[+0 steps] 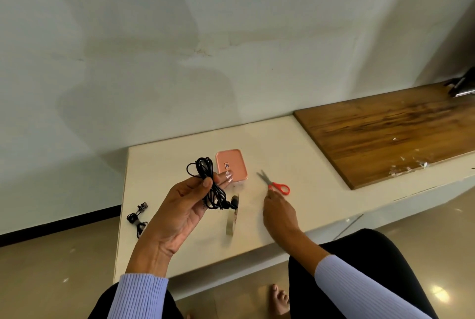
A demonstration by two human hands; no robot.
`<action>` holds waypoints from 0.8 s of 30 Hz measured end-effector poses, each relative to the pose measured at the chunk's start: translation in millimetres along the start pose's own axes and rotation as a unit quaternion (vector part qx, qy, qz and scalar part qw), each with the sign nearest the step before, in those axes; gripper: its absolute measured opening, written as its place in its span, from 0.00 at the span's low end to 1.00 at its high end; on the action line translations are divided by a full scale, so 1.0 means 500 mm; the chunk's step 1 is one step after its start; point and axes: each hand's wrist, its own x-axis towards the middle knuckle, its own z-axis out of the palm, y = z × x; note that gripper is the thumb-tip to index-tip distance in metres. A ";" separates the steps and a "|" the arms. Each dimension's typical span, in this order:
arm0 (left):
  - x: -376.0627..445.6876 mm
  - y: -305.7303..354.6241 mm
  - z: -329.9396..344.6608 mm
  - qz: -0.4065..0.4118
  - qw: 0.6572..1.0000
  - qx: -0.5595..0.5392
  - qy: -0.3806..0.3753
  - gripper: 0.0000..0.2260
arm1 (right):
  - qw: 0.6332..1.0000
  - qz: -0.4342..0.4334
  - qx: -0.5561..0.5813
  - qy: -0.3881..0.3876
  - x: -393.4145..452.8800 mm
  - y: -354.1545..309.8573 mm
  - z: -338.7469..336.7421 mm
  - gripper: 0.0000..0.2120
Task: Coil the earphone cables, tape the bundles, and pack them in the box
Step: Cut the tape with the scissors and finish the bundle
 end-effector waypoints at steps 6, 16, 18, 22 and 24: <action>-0.001 -0.001 0.004 0.019 1.000 -0.009 -0.006 0.19 | 1.000 -0.011 0.021 0.018 -0.037 0.008 0.008 0.11; 0.001 -0.003 -0.003 0.022 0.999 -0.027 -0.029 0.16 | 0.997 0.069 0.032 0.016 -0.022 0.002 -0.015 0.14; 0.001 -0.002 -0.006 0.019 0.999 -0.025 -0.032 0.16 | 0.998 0.060 -0.016 0.016 -0.021 -0.010 -0.024 0.12; -0.002 0.000 -0.006 0.005 0.999 -0.030 -0.032 0.15 | 0.998 0.050 -0.020 -0.026 -0.022 -0.025 -0.034 0.11; -0.002 -0.001 -0.009 0.000 0.999 -0.034 -0.027 0.14 | 0.982 0.094 0.142 -0.084 -0.019 -0.026 -0.050 0.13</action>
